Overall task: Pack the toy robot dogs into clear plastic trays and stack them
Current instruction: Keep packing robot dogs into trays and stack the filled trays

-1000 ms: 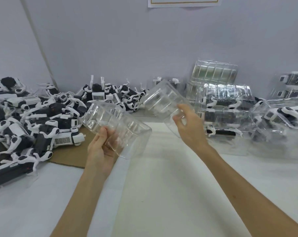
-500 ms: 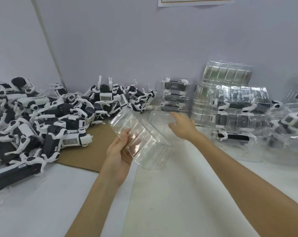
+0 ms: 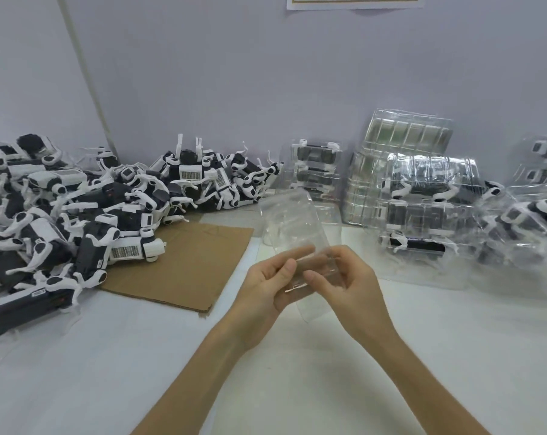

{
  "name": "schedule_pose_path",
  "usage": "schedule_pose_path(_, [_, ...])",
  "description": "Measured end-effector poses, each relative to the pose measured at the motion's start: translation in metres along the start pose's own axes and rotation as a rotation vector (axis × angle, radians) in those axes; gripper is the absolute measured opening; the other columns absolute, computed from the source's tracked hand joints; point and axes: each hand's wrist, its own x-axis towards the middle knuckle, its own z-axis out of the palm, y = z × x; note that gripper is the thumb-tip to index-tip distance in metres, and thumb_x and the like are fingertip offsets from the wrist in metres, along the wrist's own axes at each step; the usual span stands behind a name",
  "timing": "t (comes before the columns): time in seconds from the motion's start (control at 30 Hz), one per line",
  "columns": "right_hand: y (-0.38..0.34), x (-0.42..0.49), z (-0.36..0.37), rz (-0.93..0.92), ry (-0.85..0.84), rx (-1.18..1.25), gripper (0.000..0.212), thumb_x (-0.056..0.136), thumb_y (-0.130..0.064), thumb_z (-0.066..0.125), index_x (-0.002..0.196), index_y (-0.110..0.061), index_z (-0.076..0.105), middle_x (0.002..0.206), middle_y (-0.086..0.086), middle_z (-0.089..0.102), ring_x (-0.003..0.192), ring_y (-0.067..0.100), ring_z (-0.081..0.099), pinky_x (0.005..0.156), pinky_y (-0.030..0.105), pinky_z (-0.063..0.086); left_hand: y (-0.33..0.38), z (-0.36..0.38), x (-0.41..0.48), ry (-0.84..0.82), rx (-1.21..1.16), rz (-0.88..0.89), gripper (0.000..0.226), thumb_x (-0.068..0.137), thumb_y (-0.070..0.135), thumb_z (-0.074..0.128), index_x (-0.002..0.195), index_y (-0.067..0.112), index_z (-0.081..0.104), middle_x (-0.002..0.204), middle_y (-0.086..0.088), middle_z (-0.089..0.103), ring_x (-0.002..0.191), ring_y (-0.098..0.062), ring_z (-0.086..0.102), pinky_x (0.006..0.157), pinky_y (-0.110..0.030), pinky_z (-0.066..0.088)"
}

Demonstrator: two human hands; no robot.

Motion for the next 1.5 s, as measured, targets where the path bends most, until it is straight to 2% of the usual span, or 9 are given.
schedule_pose_path(0.27, [0.005, -0.008, 0.000, 0.032, 0.028, 0.039, 0.024, 0.084, -0.010, 0.078, 0.098, -0.024, 0.064, 0.087, -0.004, 0.077, 0.084, 0.014, 0.074, 0.075, 0.025, 0.054, -0.002, 0.006, -0.003, -0.019, 0.070, -0.020, 0.033, 0.102, 0.021, 0.046, 0.126, 0.005, 0.062, 0.127, -0.020, 0.066, 0.121, -0.034, 0.062, 0.092, -0.039, 0.055])
schedule_pose_path(0.47, [0.006, -0.009, 0.004, 0.057, 0.005, 0.062, 0.025, 0.084, -0.012, 0.078, 0.099, -0.025, 0.063, 0.091, -0.004, 0.078, 0.085, 0.017, 0.075, 0.082, 0.040, 0.057, -0.004, 0.008, -0.003, 0.122, 0.108, -0.008, 0.025, 0.092, 0.022, 0.058, 0.109, 0.008, 0.072, 0.111, -0.022, 0.072, 0.105, -0.037, 0.070, 0.081, -0.039, 0.059])
schedule_pose_path(0.63, [0.005, -0.007, 0.004, 0.048, 0.003, 0.072, 0.026, 0.083, -0.010, 0.078, 0.096, -0.029, 0.065, 0.086, -0.005, 0.078, 0.081, 0.016, 0.075, 0.074, 0.023, 0.055, -0.005, 0.011, -0.004, 0.166, 0.102, 0.021, 0.019, 0.089, 0.022, 0.061, 0.097, 0.015, 0.077, 0.104, -0.023, 0.073, 0.099, -0.038, 0.071, 0.076, -0.040, 0.060])
schedule_pose_path(0.8, [0.004, -0.006, 0.003, 0.047, -0.001, 0.065, 0.025, 0.083, -0.008, 0.078, 0.095, -0.027, 0.066, 0.083, -0.004, 0.077, 0.078, 0.015, 0.075, 0.071, 0.019, 0.053, -0.006, 0.014, -0.004, 0.220, 0.114, 0.006, 0.018, 0.085, 0.024, 0.066, 0.094, 0.013, 0.076, 0.099, -0.023, 0.074, 0.092, -0.037, 0.073, 0.070, -0.039, 0.060])
schedule_pose_path(0.97, [0.002, -0.001, -0.007, 0.044, -0.013, 0.036, 0.020, 0.084, -0.014, 0.079, 0.096, -0.024, 0.066, 0.080, -0.004, 0.077, 0.072, 0.012, 0.073, 0.065, 0.016, 0.050, -0.002, 0.014, -0.003, 0.335, 0.114, -0.019, 0.020, 0.062, 0.034, 0.082, 0.072, 0.017, 0.076, 0.086, -0.017, 0.076, 0.075, -0.031, 0.075, 0.057, -0.032, 0.058])
schedule_pose_path(1.13, [-0.006, 0.012, -0.044, 0.002, 0.217, 0.197, 0.019, 0.085, -0.001, 0.071, 0.097, -0.014, 0.066, 0.075, 0.004, 0.076, 0.059, 0.019, 0.071, 0.058, 0.024, 0.056, 0.014, 0.000, 0.001, 0.346, 0.035, 0.032, 0.014, 0.071, 0.026, 0.071, 0.079, 0.016, 0.076, 0.076, -0.006, 0.075, 0.060, -0.019, 0.072, 0.044, -0.023, 0.052])
schedule_pose_path(1.23, [-0.011, 0.014, -0.081, -0.036, 0.343, 0.313, 0.016, 0.084, -0.012, 0.070, 0.099, -0.017, 0.067, 0.080, 0.003, 0.077, 0.063, 0.019, 0.072, 0.064, 0.024, 0.057, 0.029, -0.022, 0.003, 0.470, -0.077, 0.108, 0.024, 0.075, 0.031, 0.066, 0.093, 0.014, 0.068, 0.066, 0.005, 0.068, 0.048, -0.004, 0.059, 0.039, -0.015, 0.043])
schedule_pose_path(1.37, [-0.017, 0.012, -0.082, -0.122, 0.275, 0.235, 0.025, 0.082, -0.022, 0.070, 0.106, -0.016, 0.065, 0.086, -0.002, 0.076, 0.079, 0.017, 0.073, 0.077, 0.023, 0.057, 0.031, -0.032, 0.003, 0.616, -0.182, 0.108, 0.025, 0.085, 0.043, 0.060, 0.092, 0.019, 0.063, 0.060, 0.010, 0.059, 0.044, -0.003, 0.049, 0.039, -0.015, 0.039])
schedule_pose_path(1.5, [-0.032, 0.033, -0.064, -0.286, 0.177, -0.082, 0.021, 0.091, -0.025, 0.069, 0.111, -0.027, 0.063, 0.093, -0.003, 0.074, 0.094, 0.012, 0.070, 0.088, 0.022, 0.051, 0.031, -0.029, 0.004, 0.712, -0.159, 0.069, 0.038, 0.099, 0.048, 0.046, 0.085, 0.015, 0.060, 0.052, 0.007, 0.057, 0.038, -0.006, 0.046, 0.036, -0.017, 0.037])
